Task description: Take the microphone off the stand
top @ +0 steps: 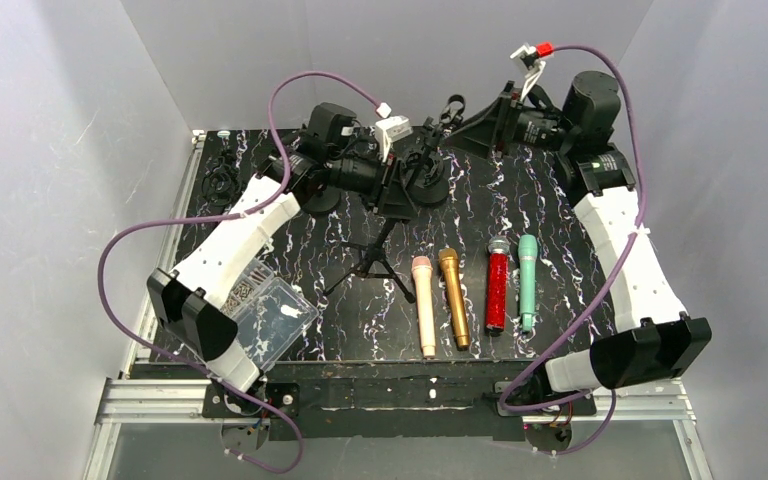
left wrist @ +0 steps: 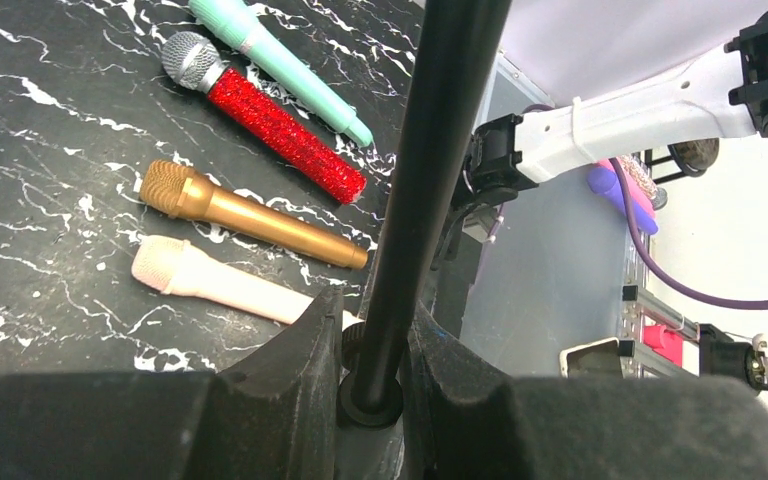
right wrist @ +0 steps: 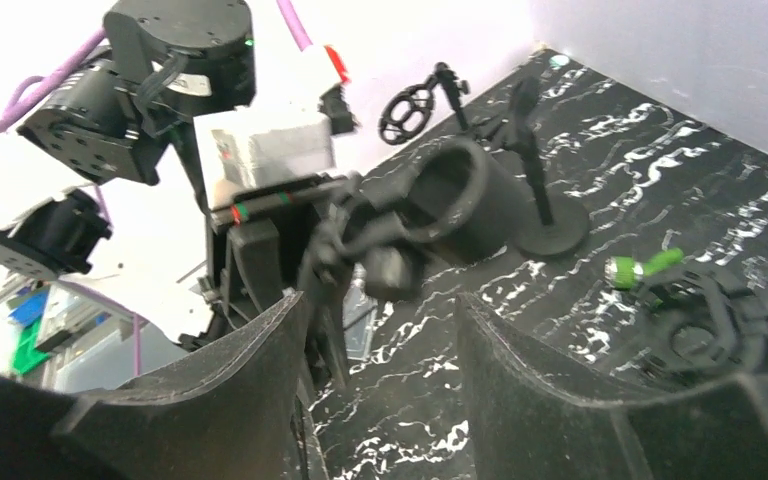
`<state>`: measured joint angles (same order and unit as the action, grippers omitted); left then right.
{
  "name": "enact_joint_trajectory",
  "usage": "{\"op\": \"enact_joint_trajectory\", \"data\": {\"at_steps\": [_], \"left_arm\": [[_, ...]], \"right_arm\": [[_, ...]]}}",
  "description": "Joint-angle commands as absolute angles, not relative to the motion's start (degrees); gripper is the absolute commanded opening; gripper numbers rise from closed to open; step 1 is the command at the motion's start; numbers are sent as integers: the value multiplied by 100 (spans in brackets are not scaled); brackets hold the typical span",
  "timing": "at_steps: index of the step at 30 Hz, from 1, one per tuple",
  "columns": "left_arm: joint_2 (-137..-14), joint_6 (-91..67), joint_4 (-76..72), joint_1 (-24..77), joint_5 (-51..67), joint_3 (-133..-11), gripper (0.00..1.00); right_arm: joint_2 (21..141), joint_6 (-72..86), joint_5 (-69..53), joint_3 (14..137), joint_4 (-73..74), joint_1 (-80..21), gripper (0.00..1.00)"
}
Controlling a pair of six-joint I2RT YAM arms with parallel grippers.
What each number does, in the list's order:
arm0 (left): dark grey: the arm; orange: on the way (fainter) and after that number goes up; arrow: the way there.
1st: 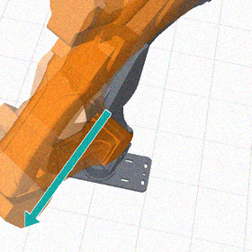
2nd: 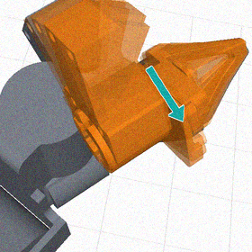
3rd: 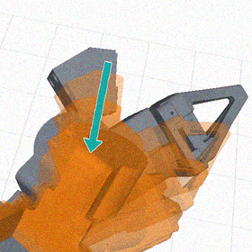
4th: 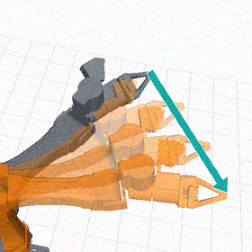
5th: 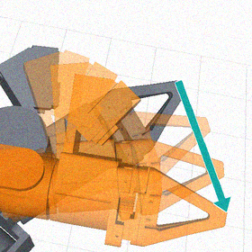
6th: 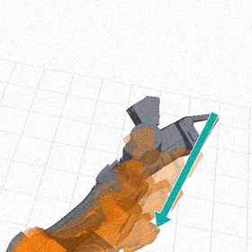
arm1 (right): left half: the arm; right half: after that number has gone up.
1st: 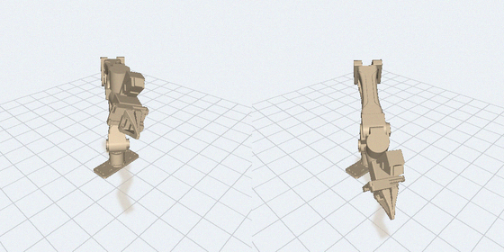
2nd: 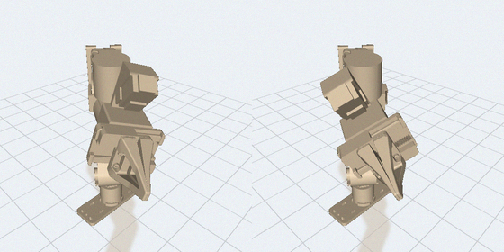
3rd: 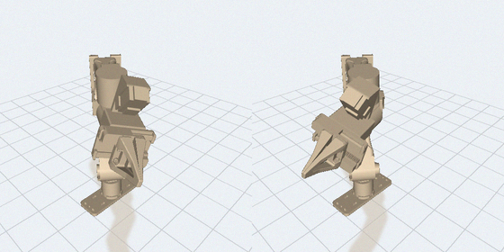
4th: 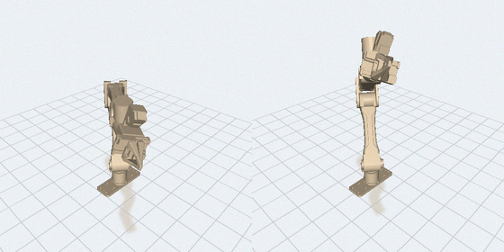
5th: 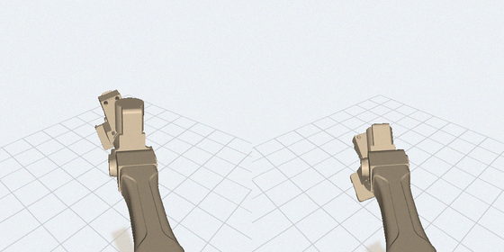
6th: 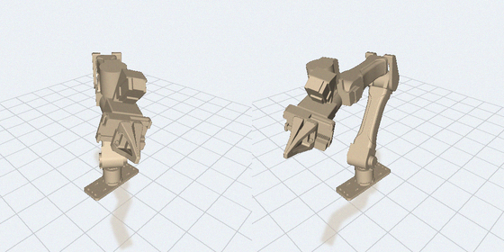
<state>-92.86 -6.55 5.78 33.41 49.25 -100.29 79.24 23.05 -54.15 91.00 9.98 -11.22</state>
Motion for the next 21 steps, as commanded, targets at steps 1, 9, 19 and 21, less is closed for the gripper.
{"op": "enact_joint_trajectory", "data": {"at_steps": [1, 9, 19, 21], "left_arm": [[-9332, -637, 466, 3494, 5151, -10447, 0], [-9455, -625, 455, 3650, 5084, -10541, 0], [-9559, -624, 440, 3726, 4838, -10642, 0], [-9586, -631, 437, 3740, 4790, -10667, 0]], "right_arm": [[7963, 2823, -5660, 9385, 113, -1392, 63], [7968, 3075, -5551, 9223, -223, -1527, 55], [7998, 3609, -5337, 8696, -869, -1621, 54], [8042, 3730, -5259, 8650, -925, -1632, 55]]}}
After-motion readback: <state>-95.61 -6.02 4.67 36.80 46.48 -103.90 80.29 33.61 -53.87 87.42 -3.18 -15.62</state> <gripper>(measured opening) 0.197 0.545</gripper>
